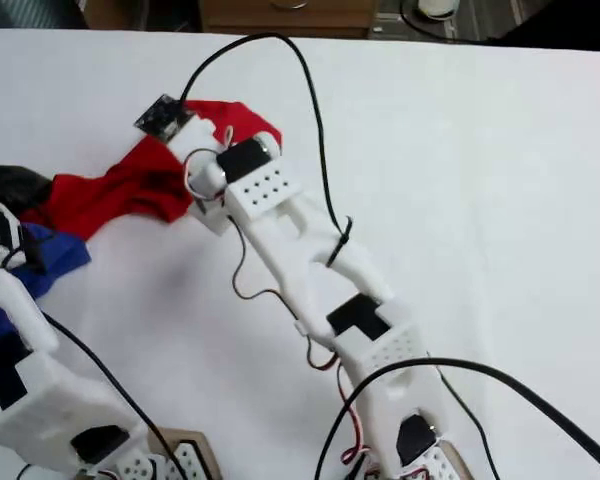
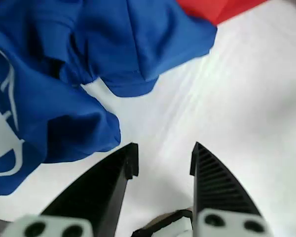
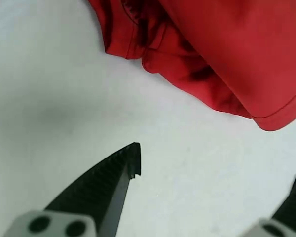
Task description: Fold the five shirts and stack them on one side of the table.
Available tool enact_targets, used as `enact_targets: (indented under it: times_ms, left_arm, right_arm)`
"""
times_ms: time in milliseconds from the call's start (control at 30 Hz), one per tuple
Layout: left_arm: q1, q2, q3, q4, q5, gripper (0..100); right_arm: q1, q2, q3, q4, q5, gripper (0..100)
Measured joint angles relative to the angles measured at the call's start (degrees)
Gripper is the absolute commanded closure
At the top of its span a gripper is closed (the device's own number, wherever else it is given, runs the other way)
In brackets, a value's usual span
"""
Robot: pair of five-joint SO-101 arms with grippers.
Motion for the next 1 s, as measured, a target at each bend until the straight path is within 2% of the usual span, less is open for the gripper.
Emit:
enact_targets:
  times_ms: [567,767,1000]
  left_arm:
    - [0.00,-0.35,3.43,0.00,0.00,80]
    - [0.00,-0.35,3.43,0.00,0.00,80]
    - [0.00,-0.35,3.43,0.00,0.00,80]
  right_arm:
    - [-1.23,0.00,-0.18,-4.66,0.00,54.4]
    - [-1.32,0.00,-0.18,-4.75,3.87,54.4]
    - [-1.32,1.76,-0.18,-4.75,4.31,54.4]
